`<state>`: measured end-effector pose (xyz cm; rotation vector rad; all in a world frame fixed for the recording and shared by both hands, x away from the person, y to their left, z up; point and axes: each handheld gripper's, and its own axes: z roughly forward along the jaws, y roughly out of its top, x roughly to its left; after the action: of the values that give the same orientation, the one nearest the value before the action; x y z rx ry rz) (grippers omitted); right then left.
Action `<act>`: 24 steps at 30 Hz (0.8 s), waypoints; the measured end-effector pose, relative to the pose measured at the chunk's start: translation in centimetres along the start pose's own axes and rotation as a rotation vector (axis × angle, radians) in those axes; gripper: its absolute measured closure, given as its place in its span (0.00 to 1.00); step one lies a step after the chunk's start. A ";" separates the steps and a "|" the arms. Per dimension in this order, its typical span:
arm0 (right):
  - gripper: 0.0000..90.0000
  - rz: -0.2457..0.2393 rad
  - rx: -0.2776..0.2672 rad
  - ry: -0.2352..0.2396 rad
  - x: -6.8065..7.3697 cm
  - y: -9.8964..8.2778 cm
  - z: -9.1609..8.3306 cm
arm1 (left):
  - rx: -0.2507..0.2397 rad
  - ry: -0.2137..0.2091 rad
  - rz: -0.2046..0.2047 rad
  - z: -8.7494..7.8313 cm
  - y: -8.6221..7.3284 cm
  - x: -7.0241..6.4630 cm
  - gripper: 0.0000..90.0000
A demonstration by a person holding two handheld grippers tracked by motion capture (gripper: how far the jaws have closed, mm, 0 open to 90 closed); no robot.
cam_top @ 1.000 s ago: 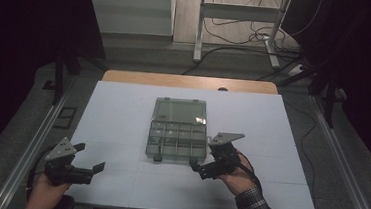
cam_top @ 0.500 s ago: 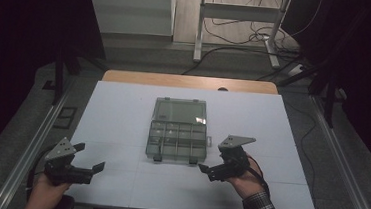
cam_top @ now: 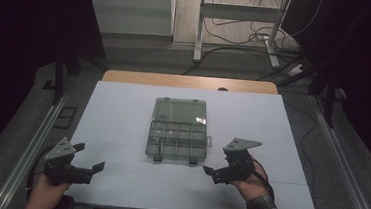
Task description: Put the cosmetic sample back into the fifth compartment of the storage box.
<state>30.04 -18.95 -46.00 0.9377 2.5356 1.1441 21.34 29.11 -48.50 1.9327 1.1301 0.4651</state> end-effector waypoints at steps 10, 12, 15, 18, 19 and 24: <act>0.04 -0.001 0.000 -0.012 -0.1 -0.5 -0.5 | -0.002 0.003 -0.006 -0.1 -0.1 0.0 0.01; 0.04 -0.003 0.000 -0.014 -0.1 -0.6 -0.6 | -0.003 0.003 -0.006 -0.1 -0.1 0.0 0.01; 0.04 -0.007 0.001 -0.021 -0.2 -0.7 -0.9 | -0.003 0.004 -0.009 -0.2 -0.2 0.0 0.01; 0.04 -0.005 -0.001 -0.028 -0.4 -0.9 -1.2 | -0.003 0.006 -0.008 -0.2 -0.2 0.0 0.01; 0.04 -0.003 -0.001 -0.030 -0.4 -1.0 -1.3 | -0.003 0.006 -0.008 -0.2 -0.2 0.0 0.01; 0.04 0.005 -0.009 -0.042 -0.6 -1.4 -1.8 | -0.004 0.005 -0.011 -0.2 -0.2 0.0 0.01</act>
<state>29.06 -21.16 -45.85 0.9565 2.4951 1.1240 21.11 29.28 -48.51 1.9225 1.1416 0.4668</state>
